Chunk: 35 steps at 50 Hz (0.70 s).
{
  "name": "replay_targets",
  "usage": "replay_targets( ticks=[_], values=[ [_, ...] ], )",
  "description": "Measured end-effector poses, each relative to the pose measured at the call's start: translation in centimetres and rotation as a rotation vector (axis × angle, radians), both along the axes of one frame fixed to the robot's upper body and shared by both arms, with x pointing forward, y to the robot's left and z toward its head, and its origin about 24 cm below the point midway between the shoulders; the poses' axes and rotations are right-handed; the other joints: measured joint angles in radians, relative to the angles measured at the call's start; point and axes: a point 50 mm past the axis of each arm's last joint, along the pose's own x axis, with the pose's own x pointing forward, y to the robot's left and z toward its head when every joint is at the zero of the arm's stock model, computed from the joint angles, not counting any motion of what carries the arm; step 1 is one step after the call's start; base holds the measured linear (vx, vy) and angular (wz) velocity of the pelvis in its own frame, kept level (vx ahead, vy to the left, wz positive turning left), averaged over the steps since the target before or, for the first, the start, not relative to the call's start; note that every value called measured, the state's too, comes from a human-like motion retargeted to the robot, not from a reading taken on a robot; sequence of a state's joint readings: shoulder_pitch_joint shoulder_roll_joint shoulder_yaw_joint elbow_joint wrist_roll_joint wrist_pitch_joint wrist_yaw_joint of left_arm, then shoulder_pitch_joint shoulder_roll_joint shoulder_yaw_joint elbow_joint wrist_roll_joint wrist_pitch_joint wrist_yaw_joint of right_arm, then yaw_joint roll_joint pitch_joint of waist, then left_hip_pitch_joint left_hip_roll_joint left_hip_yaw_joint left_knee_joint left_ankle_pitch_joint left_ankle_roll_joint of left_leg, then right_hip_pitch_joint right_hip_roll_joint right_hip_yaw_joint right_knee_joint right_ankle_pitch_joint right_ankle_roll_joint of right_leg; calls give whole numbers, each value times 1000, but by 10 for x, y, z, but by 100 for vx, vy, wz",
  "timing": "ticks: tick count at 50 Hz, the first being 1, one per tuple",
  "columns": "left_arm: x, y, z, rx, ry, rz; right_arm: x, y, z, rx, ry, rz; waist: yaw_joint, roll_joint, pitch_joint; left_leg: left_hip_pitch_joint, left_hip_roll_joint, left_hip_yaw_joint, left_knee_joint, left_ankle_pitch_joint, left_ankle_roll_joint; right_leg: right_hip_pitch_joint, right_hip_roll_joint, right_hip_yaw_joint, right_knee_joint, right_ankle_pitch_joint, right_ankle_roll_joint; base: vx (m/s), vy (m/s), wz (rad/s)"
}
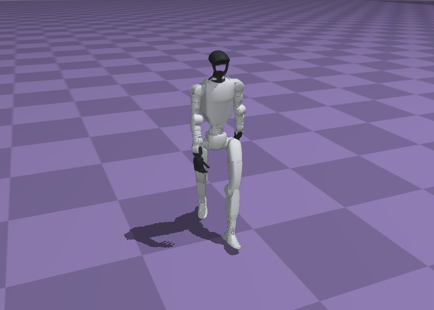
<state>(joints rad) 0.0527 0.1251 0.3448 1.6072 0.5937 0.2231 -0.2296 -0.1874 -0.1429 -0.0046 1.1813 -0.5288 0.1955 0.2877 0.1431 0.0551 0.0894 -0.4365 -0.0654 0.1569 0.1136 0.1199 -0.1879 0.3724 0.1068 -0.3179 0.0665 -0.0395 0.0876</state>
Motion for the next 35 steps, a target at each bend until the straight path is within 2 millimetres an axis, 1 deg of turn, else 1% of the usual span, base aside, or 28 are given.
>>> replay_targets(
  ticks=[1, 2, 3, 5, 6, 7, 8, 10, 12, 13, 15, 17, 18, 20, 21, 22, 23, 24, 25, 26, 27, 28, 30, 31, 32, 33, 34, 35],
  values=[
    [-12, 0, 3, -14, 60, 3, 9, -2, 5, -19, -55, 47, -8, -15, -19, -15, -13, 62, 70, 25, 150, 1, -21, -6, 35, 46, 27, 152, 12, 10],
    [-22, 1, 6, -24, 110, 2, 17, -2, 9, -38, -101, 86, -11, -28, -33, -36, -19, 91, 150, 24, 268, -1, -43, -14, 80, 114, 46, 157, 12, -9],
    [-28, 1, 8, -28, 144, -5, 22, -1, 11, -58, -132, 107, -5, -37, -38, -71, -13, 53, 253, -28, 323, -11, -66, -28, 142, 225, 52, 135, 8, -28],
    [-29, 2, 8, -16, 150, -23, 23, 6, 10, -95, -147, 93, -14, -23, -24, -32, 14, 73, 393, -118, 422, -62, -98, -48, 351, 424, 63, 122, 7, -34],
    [-24, 2, 6, -10, 122, -39, 19, 8, 7, -103, -127, 57, -16, -5, -15, 16, 43, 71, 403, -151, 428, -91, -121, -98, 486, 468, 30, 113, 7, -40],
    [-16, 2, 4, -3, 86, -54, 15, 10, 4, -104, -106, 24, -16, 10, -6, 59, 66, 74, 414, -180, 436, -123, -153, -144, 614, 487, -9, 96, 8, -63],
    [-4, 3, 1, 4, 32, -67, 11, 12, 3, -91, -87, -4, -10, 19, 5, 91, 80, 87, 426, -202, 446, -164, -205, -184, 726, 454, -59, 86, 9, -61],
    [23, 7, -3, 37, -87, -91, 2, 16, -2, -46, -54, -36, -29, 26, 23, 165, 81, 94, 392, -208, 450, -283, -275, -220, 910, 311, -106, 85, 4, -2],
    [53, 10, -5, 88, -201, -117, -16, 14, -9, -46, 0, -67, -106, 0, 25, 251, 40, 104, 291, -161, 450, -420, -321, -239, 986, 207, -79, 102, -5, 128],
    [69, 12, -5, 109, -260, -134, -27, 11, -13, -64, 32, -89, -142, -12, 25, 290, 13, 93, 241, -132, 450, -484, -320, -235, 969, 175, -67, 89, -11, 164],
    [104, 16, -2, 131, -386, -178, -55, 5, -20, -101, 107, -146, -205, -28, 22, 356, -39, 48, 160, -73, 450, -600, -279, -186, 852, 118, -44, 74, -14, 166],
    [141, 18, 6, 143, -518, -236, -88, 0, -26, -116, 205, -207, -250, -44, 20, 420, -67, 21, 114, -38, 450, -674, -247, -128, 652, 73, -58, 78, -17, 148],
    [160, 19, 11, 151, -587, -266, -105, -1, -27, -112, 261, -236, -273, -58, 22, 453, -82, 3, 99, -27, 450, -700, -236, -96, 533, 40, -75, 77, -22, 140],
    [195, 22, 25, 172, -729, -328, -137, -2, -28, -88, 389, -287, -306, -93, 32, 523, -121, -47, 81, -16, 450, -723, -216, -28, 292, 8, -112, 89, -31, 119],
    [210, 25, 33, 185, -799, -355, -154, -2, -27, -69, 464, -307, -314, -108, 38, 566, -131, -72, 77, -20, 450, -724, -195, 39, 207, 19, -122, 124, -46, 91],
    [222, 26, 41, 198, -867, -382, -169, -2, -26, -48, 541, -328, -318, -124, 44, 610, -138, -91, 74, -26, 450, -724, -175, 114, 138, 35, -112, 130, -52, 70],
    [232, 28, 49, 213, -931, -404, -184, -2, -23, -26, 621, -347, -316, -138, 49, 657, -137, -97, 74, -35, 450, -723, -154, 202, 103, 63, -63, 111, -50, 31],
    [238, 29, 54, 227, -978, -419, -198, -2, -19, -14, 699, -361, -301, -150, 48, 697, -137, -94, 79, -38, 450, -718, -140, 230, 98, 117, -65, 99, -48, -16],
    [242, 29, 58, 241, -1017, -431, -211, -4, -14, -6, 777, -373, -280, -162, 45, 733, -138, -85, 86, -38, 450, -711, -129, 226, 107, 183, -93, 103, -43, -70],
    [238, 29, 57, 248, -1020, -436, -222, -6, -10, -15, 850, -370, -251, -156, 29, 743, -130, -68, 111, -14, 450, -707, -104, 192, 170, 133, -190, 108, -39, -84],
    [233, 30, 56, 253, -1014, -436, -231, -9, -6, -31, 917, -364, -235, -150, 18, 746, -121, -53, 149, 27, 450, -707, -83, 182, 232, 93, -254, 117, -39, -59],
    [224, 33, 53, 254, -990, -426, -236, -12, -2, -62, 970, -348, -243, -144, 17, 737, -109, -42, 211, 103, 450, -716, -73, 222, 290, 71, -251, 116, -39, -7],
    [204, 35, 43, 256, -931, -398, -233, -15, -1, -105, 995, -325, -262, -137, 42, 702, -18, 55, 409, 266, 450, -656, -80, 199, 370, -25, -251, 101, -28, 46],
    [191, 33, 36, 241, -885, -389, -229, -12, -3, -94, 967, -323, -261, -138, 53, 662, -1, 61, 521, 317, 450, -601, -86, 196, 344, -43, -252, 87, -16, 74],
    [179, 31, 30, 221, -837, -385, -225, -8, -6, -73, 931, -328, -261, -137, 62, 617, 18, 61, 636, 345, 450, -547, -91, 181, 315, -61, -258, 94, -20, 100],
    [168, 31, 25, 189, -782, -390, -219, -3, -10, -30, 876, -346, -260, -132, 69, 562, 43, 48, 757, 327, 450, -498, -94, 141, 281, -76, -271, 95, -31, 110],
    [158, 31, 20, 154, -726, -402, -211, 3, -14, 5, 810, -382, -248, -123, 74, 501, 82, 42, 873, 248, 450, -459, -89, 113, 250, -85, -279, 84, -37, 110],
    [148, 31, 16, 119, -667, -416, -202, 9, -18, 35, 739, -428, -228, -110, 78, 438, 129, 40, 986, 138, 450, -425, -80, 91, 221, -91, -284, 67, -28, 83]
  ],
)
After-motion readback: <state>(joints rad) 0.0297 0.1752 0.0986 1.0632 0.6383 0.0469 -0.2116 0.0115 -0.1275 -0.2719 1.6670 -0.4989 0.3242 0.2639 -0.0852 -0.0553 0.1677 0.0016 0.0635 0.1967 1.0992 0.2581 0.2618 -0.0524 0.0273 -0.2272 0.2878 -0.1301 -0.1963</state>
